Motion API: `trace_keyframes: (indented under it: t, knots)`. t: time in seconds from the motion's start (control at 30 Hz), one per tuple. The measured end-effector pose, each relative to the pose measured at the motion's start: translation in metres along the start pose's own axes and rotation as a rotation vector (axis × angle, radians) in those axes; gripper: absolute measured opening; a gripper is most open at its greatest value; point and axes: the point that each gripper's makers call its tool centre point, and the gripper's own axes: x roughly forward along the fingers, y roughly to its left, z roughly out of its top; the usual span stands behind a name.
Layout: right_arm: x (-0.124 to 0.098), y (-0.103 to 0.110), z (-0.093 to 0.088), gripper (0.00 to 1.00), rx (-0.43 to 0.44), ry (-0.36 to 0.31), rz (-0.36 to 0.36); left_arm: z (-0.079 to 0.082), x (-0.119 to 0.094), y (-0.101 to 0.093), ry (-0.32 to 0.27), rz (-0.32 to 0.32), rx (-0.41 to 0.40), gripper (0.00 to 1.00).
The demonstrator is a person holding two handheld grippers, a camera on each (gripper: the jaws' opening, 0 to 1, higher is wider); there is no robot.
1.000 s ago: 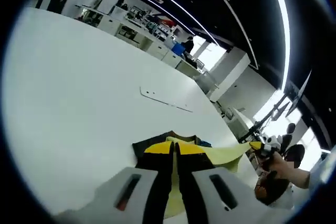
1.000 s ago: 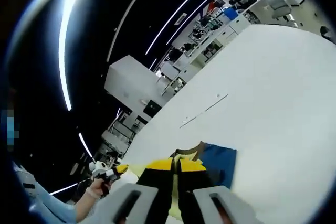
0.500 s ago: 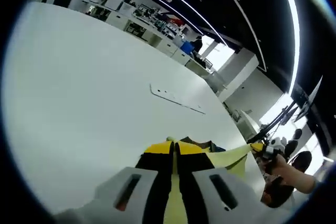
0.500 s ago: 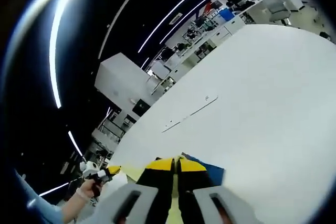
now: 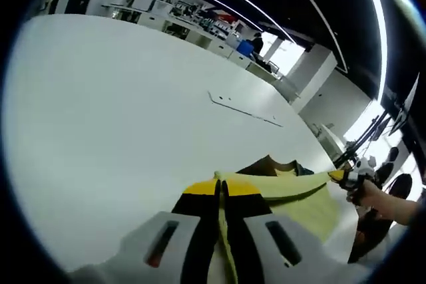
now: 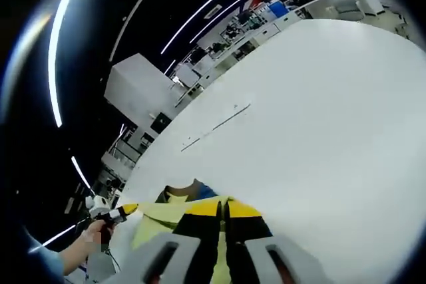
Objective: Fold the garment on the visible template until the final outline fits inside the template.
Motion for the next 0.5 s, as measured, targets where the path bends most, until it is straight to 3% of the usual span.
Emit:
trace_keyframes:
  t: [0.2, 0.37, 0.5]
  knots:
    - [0.002, -0.002, -0.003, 0.00, 0.000, 0.010, -0.011, -0.010, 0.001, 0.004, 0.056, 0.026, 0.111, 0.00]
    - [0.002, -0.005, -0.006, 0.00, -0.014, 0.027, -0.020, -0.011, 0.003, 0.004, 0.077, 0.028, 0.151, 0.00]
    - [0.002, -0.006, -0.010, 0.00, -0.024, 0.046, -0.024, -0.013, 0.003, 0.003, 0.110, 0.033, 0.281, 0.00]
